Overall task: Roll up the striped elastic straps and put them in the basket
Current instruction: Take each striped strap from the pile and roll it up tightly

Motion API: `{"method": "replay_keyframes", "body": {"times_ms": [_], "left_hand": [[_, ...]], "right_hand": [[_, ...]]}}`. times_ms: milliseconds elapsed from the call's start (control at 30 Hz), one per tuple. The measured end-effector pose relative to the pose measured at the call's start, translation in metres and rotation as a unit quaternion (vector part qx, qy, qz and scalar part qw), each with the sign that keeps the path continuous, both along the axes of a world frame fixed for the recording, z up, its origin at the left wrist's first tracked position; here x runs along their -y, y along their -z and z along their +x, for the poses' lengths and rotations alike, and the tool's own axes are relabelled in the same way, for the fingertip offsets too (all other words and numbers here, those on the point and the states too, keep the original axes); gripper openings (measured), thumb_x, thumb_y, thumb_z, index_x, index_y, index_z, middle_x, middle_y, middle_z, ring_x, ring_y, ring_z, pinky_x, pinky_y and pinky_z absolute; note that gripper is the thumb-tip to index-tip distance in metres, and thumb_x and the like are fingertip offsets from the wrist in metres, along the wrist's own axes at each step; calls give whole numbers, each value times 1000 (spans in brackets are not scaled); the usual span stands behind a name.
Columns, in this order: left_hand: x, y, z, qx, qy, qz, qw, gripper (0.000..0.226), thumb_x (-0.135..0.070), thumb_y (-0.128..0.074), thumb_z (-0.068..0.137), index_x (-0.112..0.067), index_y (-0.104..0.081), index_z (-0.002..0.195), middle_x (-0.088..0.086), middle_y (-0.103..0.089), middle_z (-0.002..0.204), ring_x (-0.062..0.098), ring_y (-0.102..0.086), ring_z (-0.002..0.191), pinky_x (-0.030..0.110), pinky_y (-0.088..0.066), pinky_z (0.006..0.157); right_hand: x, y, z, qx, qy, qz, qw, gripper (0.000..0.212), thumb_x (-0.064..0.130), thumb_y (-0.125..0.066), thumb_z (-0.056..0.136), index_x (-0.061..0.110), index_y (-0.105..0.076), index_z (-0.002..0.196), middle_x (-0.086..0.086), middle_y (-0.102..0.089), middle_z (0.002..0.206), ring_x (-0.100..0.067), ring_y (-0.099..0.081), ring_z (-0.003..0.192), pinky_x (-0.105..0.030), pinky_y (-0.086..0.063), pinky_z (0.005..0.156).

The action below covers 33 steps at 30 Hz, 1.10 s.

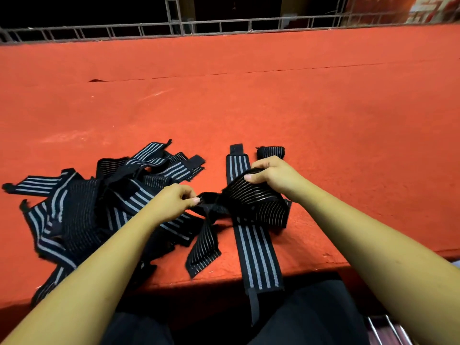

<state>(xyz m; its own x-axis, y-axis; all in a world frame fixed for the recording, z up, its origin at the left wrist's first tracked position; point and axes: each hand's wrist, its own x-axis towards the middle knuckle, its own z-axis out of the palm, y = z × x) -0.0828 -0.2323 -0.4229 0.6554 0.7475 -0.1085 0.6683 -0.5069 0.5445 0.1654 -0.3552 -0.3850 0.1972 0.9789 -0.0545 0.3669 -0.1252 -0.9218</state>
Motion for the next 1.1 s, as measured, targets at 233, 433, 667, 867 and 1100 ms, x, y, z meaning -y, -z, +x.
{"method": "replay_keyframes", "body": {"times_ms": [233, 433, 667, 867, 1100], "left_hand": [[-10, 22, -3, -18, -166, 81, 983, 19, -17, -62, 94, -3, -61, 106, 17, -58, 111, 35, -57, 106, 38, -43, 94], [37, -30, 45, 263, -94, -259, 924, 61, -68, -46, 88, -18, -65, 115, 1, -75, 104, 21, -71, 99, 33, -53, 87], [44, -33, 66, 431, -114, -353, 823, 12, -13, -62, 96, -8, -72, 98, 11, -73, 92, 22, -68, 81, 33, -56, 69], [46, -34, 68, 446, -109, -389, 798, 12, 0, -57, 96, -9, -64, 92, 9, -70, 77, 14, -67, 62, 24, -55, 53], [51, -34, 77, 467, -118, -419, 770, 16, 4, -53, 95, 10, -67, 93, 18, -72, 86, 20, -72, 77, 24, -59, 65]], "right_hand": [[11, -18, 23, -108, 118, 70, 985, 14, 6, -59, 89, -1, -62, 78, -7, -59, 56, -19, -51, 41, -23, -39, 40], [17, -35, 1, -193, -8, 81, 978, 9, 3, -57, 94, 4, -65, 90, -7, -69, 78, -16, -66, 65, -25, -53, 60], [27, -37, -5, -121, -45, 32, 991, 15, 3, -61, 91, 9, -69, 81, -1, -69, 74, -13, -65, 68, -22, -51, 64], [28, -24, 5, 266, -17, 119, 957, 27, 27, -77, 83, 20, -64, 106, 7, -65, 106, -5, -61, 100, -26, -47, 91], [27, -16, -21, 355, -105, 238, 898, 31, 31, -74, 84, 16, -70, 110, 1, -61, 103, -17, -55, 98, -36, -46, 89]]}}
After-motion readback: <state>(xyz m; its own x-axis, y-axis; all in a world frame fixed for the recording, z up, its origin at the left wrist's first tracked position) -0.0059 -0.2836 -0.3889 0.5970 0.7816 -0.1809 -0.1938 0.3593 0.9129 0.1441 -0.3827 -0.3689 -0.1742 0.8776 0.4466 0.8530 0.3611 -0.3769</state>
